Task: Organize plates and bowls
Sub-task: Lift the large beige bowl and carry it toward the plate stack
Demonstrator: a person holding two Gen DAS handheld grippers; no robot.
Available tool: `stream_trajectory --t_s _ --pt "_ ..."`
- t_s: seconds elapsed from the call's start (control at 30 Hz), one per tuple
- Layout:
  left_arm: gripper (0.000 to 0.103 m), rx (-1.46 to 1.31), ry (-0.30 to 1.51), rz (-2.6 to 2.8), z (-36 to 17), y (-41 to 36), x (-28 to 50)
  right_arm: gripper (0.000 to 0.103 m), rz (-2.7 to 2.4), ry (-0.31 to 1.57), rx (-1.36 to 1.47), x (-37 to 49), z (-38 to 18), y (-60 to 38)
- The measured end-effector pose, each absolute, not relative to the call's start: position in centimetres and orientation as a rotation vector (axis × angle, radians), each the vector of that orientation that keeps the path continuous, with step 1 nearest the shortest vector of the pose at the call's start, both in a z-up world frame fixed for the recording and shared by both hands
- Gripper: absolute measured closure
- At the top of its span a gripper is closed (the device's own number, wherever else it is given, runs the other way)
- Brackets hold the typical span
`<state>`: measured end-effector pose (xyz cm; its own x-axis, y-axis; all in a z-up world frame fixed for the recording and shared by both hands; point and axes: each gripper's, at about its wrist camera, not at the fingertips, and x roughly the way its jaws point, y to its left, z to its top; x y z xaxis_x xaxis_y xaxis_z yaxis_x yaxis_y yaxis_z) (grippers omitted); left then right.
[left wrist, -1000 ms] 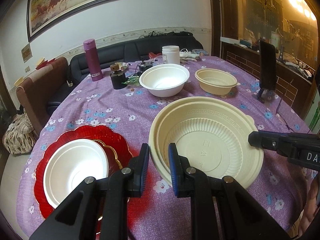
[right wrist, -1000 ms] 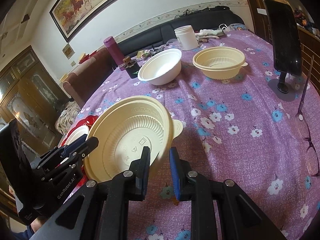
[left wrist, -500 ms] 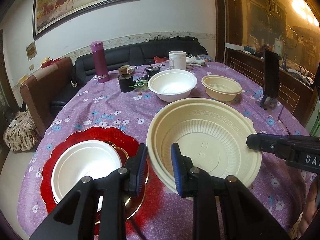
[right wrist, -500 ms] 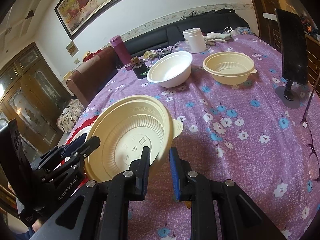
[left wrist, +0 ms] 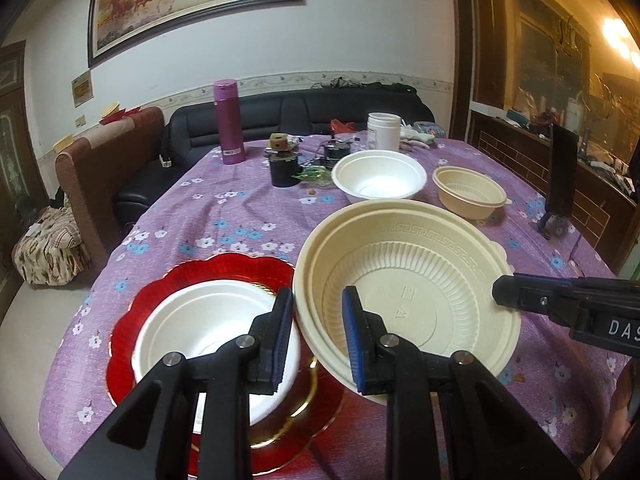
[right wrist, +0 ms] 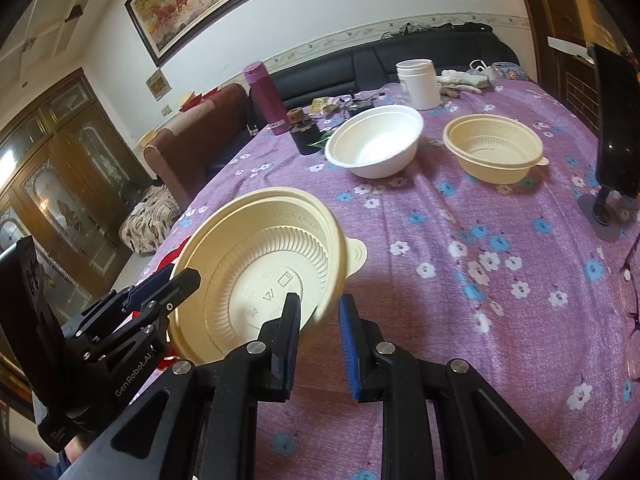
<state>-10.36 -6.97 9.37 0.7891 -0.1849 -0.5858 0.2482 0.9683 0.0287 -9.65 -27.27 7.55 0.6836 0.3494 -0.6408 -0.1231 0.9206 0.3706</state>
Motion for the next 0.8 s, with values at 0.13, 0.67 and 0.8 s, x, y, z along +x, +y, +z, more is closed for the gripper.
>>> stream_trajectory --t_s 0.13,0.67,0.8 --pt "0.08 0.092 0.615 -0.216 9.5 -5.8 -10.3 0.081 0.283 0.783 0.299 -9.0 7.6 -26.2" --pt "0.08 0.045 0.615 -0.161 9.6 -2.5 -10.0 0.081 0.33 0.787 0.252 -7.7 8.3 -22.4" --pt "0.08 0.037 0.617 -0.149 9.5 -1.9 -9.9 0.081 0.338 0.792 0.244 -7.4 8.2 -21.8"
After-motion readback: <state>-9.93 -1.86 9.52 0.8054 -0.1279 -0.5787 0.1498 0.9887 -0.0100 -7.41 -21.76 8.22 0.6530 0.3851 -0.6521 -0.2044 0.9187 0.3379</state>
